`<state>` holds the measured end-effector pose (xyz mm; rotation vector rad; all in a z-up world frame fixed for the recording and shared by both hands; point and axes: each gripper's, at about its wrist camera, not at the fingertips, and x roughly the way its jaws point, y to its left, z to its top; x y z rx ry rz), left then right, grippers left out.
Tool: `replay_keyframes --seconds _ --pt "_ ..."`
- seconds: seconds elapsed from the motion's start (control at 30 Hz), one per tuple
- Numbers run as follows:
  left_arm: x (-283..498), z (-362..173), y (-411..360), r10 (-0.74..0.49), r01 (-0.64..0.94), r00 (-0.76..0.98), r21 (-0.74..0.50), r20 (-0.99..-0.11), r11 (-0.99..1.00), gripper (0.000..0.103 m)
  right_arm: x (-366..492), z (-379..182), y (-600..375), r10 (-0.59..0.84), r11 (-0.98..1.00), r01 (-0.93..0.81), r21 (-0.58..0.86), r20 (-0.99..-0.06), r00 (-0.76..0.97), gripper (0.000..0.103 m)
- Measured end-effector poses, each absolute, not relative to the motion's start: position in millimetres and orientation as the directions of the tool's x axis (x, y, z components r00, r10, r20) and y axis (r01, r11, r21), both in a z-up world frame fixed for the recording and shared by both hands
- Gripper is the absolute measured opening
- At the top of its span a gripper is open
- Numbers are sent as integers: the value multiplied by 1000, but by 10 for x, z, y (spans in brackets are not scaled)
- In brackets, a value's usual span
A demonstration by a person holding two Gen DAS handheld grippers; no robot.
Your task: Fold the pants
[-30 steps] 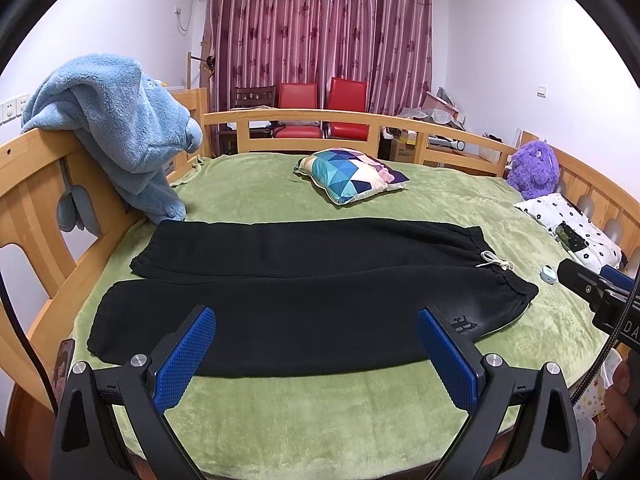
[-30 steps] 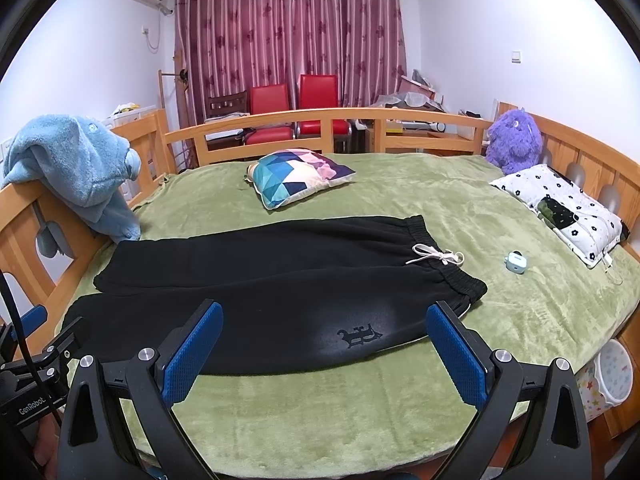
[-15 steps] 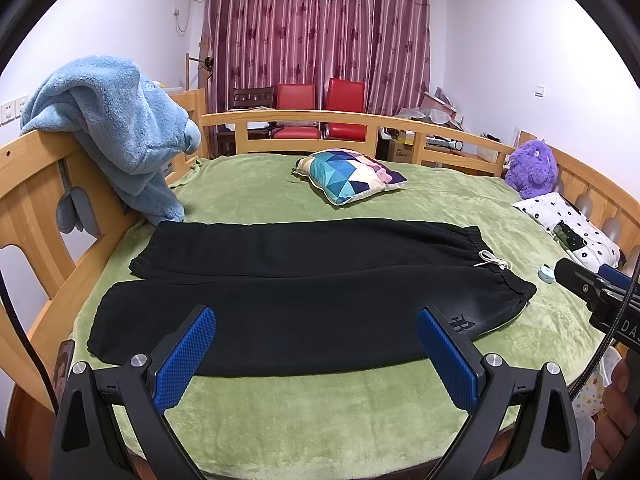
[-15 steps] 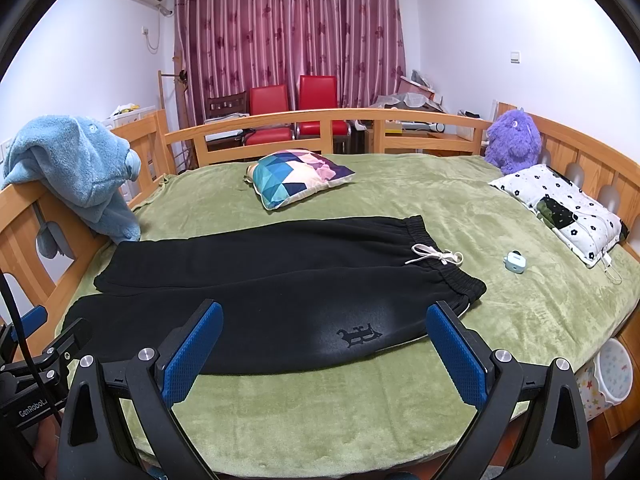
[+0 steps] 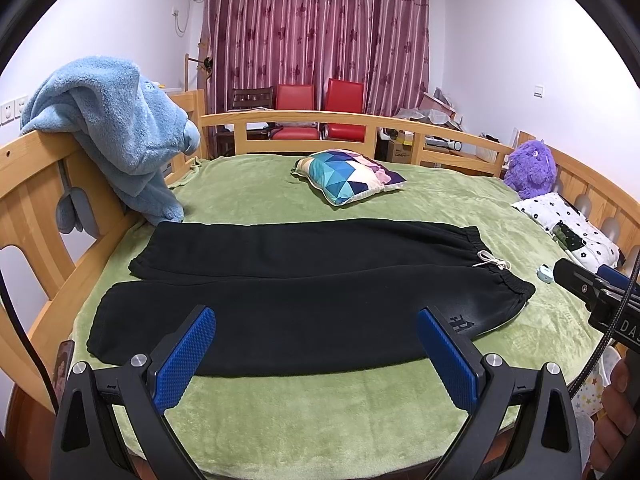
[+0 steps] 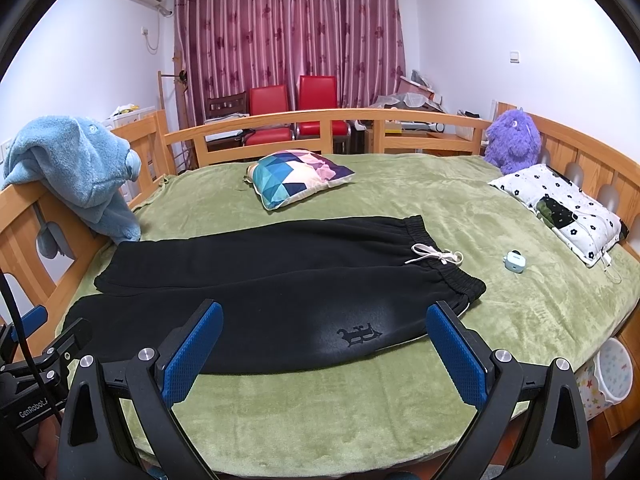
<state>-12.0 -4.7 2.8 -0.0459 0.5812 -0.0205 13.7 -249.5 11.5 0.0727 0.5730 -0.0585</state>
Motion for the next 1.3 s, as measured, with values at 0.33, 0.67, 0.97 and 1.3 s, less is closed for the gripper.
replay_keyframes --seconds 0.33,0.67,0.97,1.3 --pt "-113 26 -40 -32 6 836 -49 -548 999 102 131 124 -2479 -35 996 75 52 -546 837 100" --pt "-122 25 -61 -35 8 834 -52 -551 999 102 129 122 -2484 -36 996 75 50 -544 839 100" --pt "-152 54 -82 -44 -3 825 -82 -564 997 102 27 86 -2524 -5 996 51 76 -515 857 100" --pt "71 -265 302 21 -100 787 -94 -616 991 102 186 -287 -2535 16 997 29 71 -558 830 91"
